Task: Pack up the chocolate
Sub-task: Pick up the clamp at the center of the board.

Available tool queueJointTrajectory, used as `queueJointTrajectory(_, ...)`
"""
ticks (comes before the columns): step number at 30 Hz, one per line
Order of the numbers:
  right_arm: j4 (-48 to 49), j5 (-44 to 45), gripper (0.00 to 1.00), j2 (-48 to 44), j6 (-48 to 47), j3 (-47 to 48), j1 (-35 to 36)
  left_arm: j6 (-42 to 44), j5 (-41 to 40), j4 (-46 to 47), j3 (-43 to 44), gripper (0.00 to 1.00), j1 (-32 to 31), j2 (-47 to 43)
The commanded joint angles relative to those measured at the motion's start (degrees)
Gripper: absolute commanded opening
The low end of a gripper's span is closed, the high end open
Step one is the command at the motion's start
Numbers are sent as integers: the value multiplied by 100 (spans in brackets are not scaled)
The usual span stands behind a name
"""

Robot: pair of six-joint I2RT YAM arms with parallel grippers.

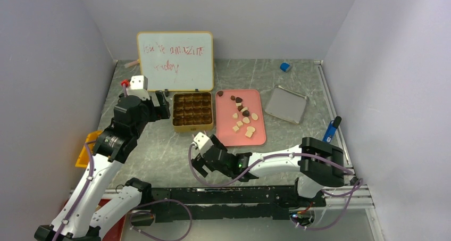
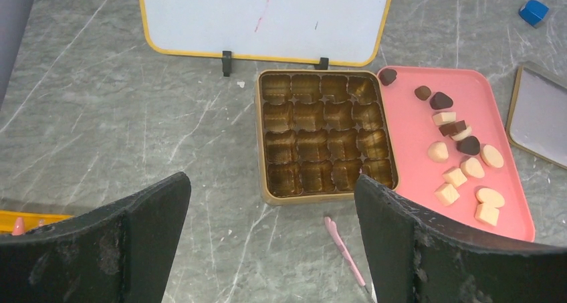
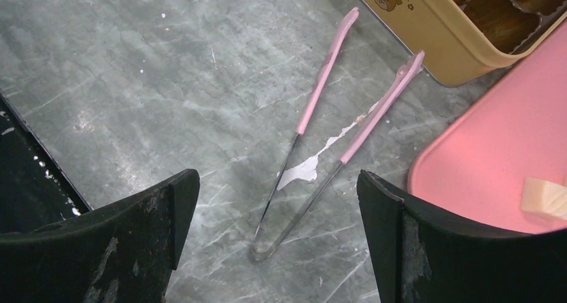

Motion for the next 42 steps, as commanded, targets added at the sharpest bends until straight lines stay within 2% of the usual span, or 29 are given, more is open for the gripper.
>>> queueJointTrajectory(1,318,142,93,81,153,300,46,0,-118,152,38,97,-1,-98)
queueJointTrajectory(19,562,477,92,451,314,288,105,-24,-92,225,-56,97,-5,-138)
queueJointTrajectory(42,995,1009,83,1175,1037,496,-31,-5,-84,302,-119,97,-3,-124)
